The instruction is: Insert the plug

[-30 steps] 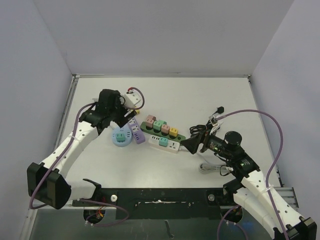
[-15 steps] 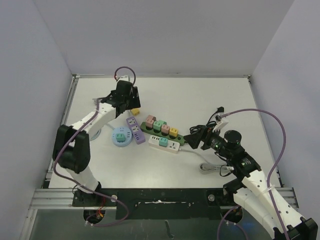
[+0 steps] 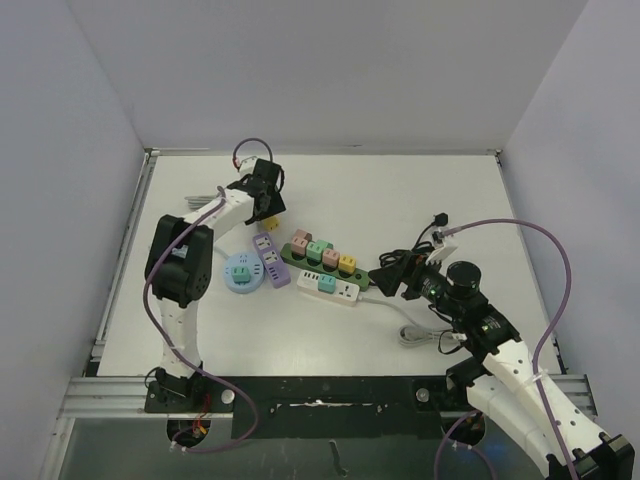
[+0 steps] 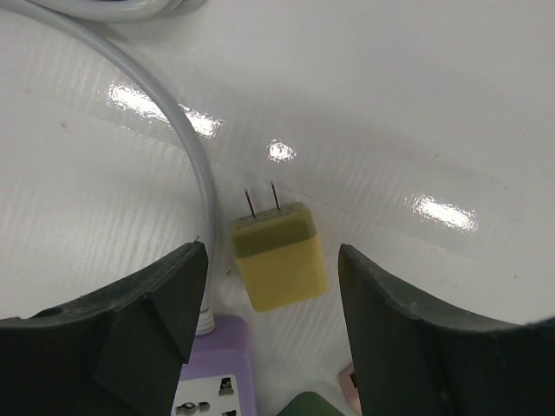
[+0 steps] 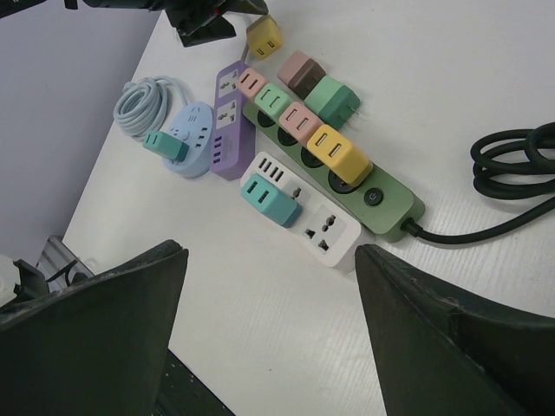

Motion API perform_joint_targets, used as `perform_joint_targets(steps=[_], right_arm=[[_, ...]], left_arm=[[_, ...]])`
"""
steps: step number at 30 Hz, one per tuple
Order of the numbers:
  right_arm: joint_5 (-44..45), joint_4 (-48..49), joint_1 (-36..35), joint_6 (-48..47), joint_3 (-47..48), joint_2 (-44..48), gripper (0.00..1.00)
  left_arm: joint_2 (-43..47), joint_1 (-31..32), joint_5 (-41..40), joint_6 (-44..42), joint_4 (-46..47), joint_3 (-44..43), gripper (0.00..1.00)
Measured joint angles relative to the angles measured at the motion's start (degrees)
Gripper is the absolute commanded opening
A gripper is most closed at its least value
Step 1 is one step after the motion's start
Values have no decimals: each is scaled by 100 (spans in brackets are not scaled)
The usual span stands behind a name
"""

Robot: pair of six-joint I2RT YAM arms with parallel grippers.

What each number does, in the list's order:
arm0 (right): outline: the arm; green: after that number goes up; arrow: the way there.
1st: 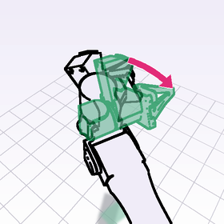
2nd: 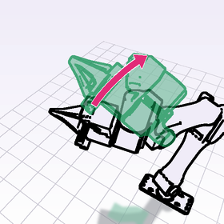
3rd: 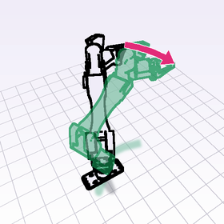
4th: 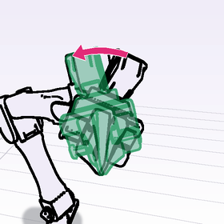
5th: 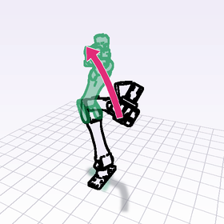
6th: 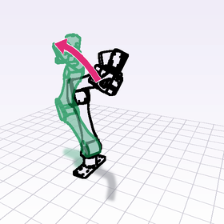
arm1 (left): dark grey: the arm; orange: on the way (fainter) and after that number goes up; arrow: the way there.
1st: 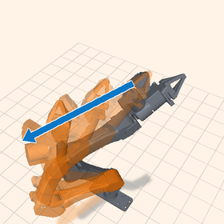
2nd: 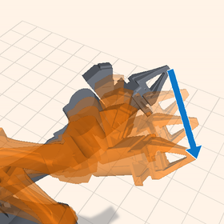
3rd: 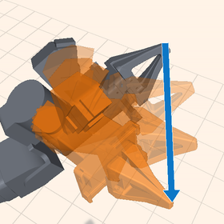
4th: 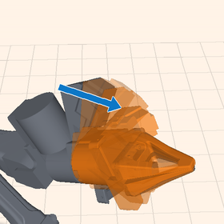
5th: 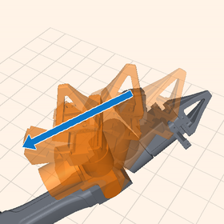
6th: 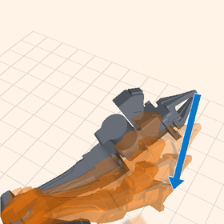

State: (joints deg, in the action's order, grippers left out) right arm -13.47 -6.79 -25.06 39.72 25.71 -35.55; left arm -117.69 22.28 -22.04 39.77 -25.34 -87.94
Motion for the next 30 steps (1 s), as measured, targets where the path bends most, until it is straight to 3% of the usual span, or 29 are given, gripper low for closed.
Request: perform_joint_targets(steps=[10, 15, 19, 25, 30], right_arm=[[35, -33, 0, -26, -17, -81, 79], [20, -28, 0, -28, -17, -297, 78], [20, 44, 0, -24, -17, -431, 77], [35, 334, -20, 0, -15, -728, 76], [461, 723, -398, 24, 85, -1191, 79]], left_arm=[[-446, 0, -4, 179, -225, -223, 55], [-503, 0, -2, 197, -293, -339, 31], [-472, 0, 48, 157, -254, -313, 27], [269, 2, 389, 212, -107, 337, 26], [1530, 22, 953, 638, 240, 1117, 26]])
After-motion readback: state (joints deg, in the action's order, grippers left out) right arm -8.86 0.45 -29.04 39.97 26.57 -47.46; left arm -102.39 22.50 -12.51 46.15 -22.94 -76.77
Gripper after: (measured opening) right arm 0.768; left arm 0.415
